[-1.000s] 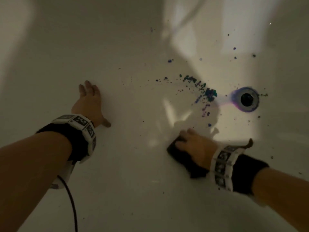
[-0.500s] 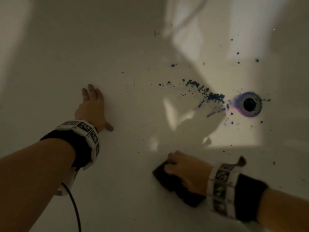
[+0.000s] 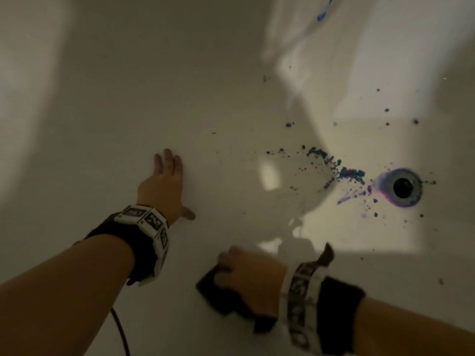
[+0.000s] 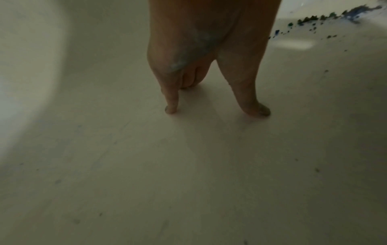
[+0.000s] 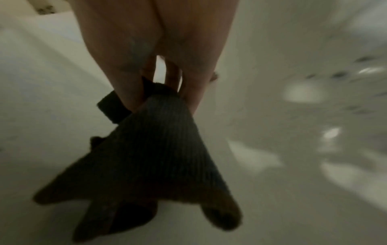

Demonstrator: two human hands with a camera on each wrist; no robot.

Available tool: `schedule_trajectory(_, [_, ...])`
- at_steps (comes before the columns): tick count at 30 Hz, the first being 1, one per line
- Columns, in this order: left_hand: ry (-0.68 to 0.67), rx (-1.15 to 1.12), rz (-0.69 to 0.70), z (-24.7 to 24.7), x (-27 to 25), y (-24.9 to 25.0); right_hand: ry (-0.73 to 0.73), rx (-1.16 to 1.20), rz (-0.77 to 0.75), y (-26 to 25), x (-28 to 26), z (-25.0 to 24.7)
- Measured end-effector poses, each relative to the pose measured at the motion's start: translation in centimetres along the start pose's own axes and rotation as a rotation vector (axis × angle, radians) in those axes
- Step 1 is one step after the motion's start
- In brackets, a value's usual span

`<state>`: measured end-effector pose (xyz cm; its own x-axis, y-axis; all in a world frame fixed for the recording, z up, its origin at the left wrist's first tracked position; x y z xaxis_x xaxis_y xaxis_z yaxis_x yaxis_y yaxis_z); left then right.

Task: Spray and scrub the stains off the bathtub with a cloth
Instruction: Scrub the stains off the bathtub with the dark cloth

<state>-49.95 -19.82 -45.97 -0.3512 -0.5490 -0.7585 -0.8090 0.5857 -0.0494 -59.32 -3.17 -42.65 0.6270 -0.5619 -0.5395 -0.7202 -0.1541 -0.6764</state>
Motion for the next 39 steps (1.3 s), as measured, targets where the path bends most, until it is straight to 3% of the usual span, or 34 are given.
schedule_trajectory(2, [-0.004, -0.012, -0.002, 0.1, 0.0, 0.0, -0.157, -0.097, 0.008, -0.8, 2.1, 0.9])
schedule_trajectory(3, [-0.003, -0.016, -0.006, 0.1, 0.1, 0.1, -0.113, -0.092, 0.068, -0.1, 2.6, 0.5])
schedule_trajectory(7, [0.008, -0.031, -0.029, -0.2, 0.0, 0.5, 0.448, 0.063, 0.474, 5.5, 2.0, -4.6])
schedule_trajectory(10, [0.003, -0.044, -0.037, 0.0, 0.1, 0.5, 0.619, 0.106, 0.727, 8.8, 0.6, -8.8])
schedule_trajectory(15, [0.035, -0.101, -0.043, 0.3, 0.3, 0.5, 0.664, 0.058, 0.451, 5.1, 4.3, -12.2])
schedule_trajectory(19, [0.036, -0.134, -0.031, 0.9, 0.4, 0.0, 0.501, 0.003, 0.521, 4.7, 8.9, -13.6])
schedule_trajectory(21, [0.038, -0.123, -0.020, 0.7, 0.3, -0.2, 0.511, -0.014, 0.574, 5.9, 8.8, -13.8])
schedule_trajectory(26, [0.018, -0.119, -0.017, 0.4, 0.0, -0.3, 0.716, -0.029, 0.831, 12.9, -0.9, -11.8])
schedule_trajectory(28, [0.026, -0.120, -0.027, 0.4, 0.1, -0.1, 0.689, -0.073, 0.983, 15.6, -6.4, -10.0])
schedule_trajectory(31, [0.031, -0.106, -0.049, 0.3, 0.1, 0.5, 0.617, 0.083, 1.205, 17.2, -12.3, -7.8])
schedule_trajectory(33, [0.024, -0.103, -0.055, 0.1, 0.1, 0.8, 0.718, 0.162, 1.187, 16.6, -12.7, -7.4])
schedule_trajectory(35, [0.013, -0.097, -0.062, 0.1, 0.1, 0.8, 0.814, 0.155, 1.020, 14.4, -10.1, -7.6])
schedule_trajectory(37, [0.007, -0.103, -0.061, 0.1, 0.1, 0.6, 0.797, 0.165, 0.829, 11.5, -6.1, -7.7])
schedule_trajectory(39, [0.007, -0.106, -0.062, 0.2, 0.0, 0.5, 0.679, 0.162, 0.631, 8.8, -2.1, -7.6])
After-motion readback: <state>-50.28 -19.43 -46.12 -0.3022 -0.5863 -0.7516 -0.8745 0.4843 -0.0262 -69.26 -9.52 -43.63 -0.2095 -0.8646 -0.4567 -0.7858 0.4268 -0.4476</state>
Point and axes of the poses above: each hand's wrist, its own x-axis towards the middle knuckle, its own z-axis out of the palm, y = z × x, the point moved 2 cm from there along x, towards the middle knuckle, and after that the axes turned 1 degree about y, right-handed, at the moved point
